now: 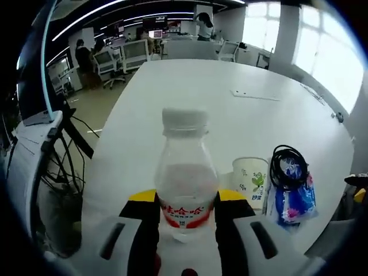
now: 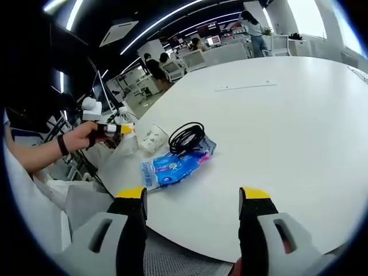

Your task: Arrange the tabletop items into an orderly group along one side of the table until the central work area is clear of visible clutter.

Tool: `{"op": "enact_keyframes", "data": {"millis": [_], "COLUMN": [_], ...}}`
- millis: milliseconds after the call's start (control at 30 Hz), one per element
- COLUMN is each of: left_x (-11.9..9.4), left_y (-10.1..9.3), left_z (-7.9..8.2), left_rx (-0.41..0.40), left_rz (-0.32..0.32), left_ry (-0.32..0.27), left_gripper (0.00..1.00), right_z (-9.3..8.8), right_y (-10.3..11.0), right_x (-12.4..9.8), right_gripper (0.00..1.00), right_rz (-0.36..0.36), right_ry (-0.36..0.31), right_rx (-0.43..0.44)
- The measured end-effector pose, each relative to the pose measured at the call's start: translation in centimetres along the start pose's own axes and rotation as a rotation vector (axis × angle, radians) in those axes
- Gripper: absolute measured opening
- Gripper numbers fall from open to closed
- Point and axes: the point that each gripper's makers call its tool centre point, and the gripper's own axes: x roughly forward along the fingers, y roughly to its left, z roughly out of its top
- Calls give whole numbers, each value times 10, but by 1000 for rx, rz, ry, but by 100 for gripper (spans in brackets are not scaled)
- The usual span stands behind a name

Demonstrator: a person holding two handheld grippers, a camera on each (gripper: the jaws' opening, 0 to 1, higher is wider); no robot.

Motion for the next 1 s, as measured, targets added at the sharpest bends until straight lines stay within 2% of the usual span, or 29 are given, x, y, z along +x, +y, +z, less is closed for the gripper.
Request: {"op": "enact_keyframes", "data": {"millis": [200,633,1000], "left_x": [-3,-11,-12], "left_y": [-8,-8,-7], "left_z": [-2,-17,-17], "left_rx": [29,91,73], "left_rz": [-19,-1,17], "left_ry": [-8,-7,-26], "left_gripper": [36,36,36], "right_z": [0,-2,-8], "right_y": [-1,0,4], "right_x": [-4,-11,-15], "right_gripper": [64,64,64], "right_rz": [-7,-15,-15], "right_ry": [-15,-29,-32], "right_rx": [10,10,8]}}
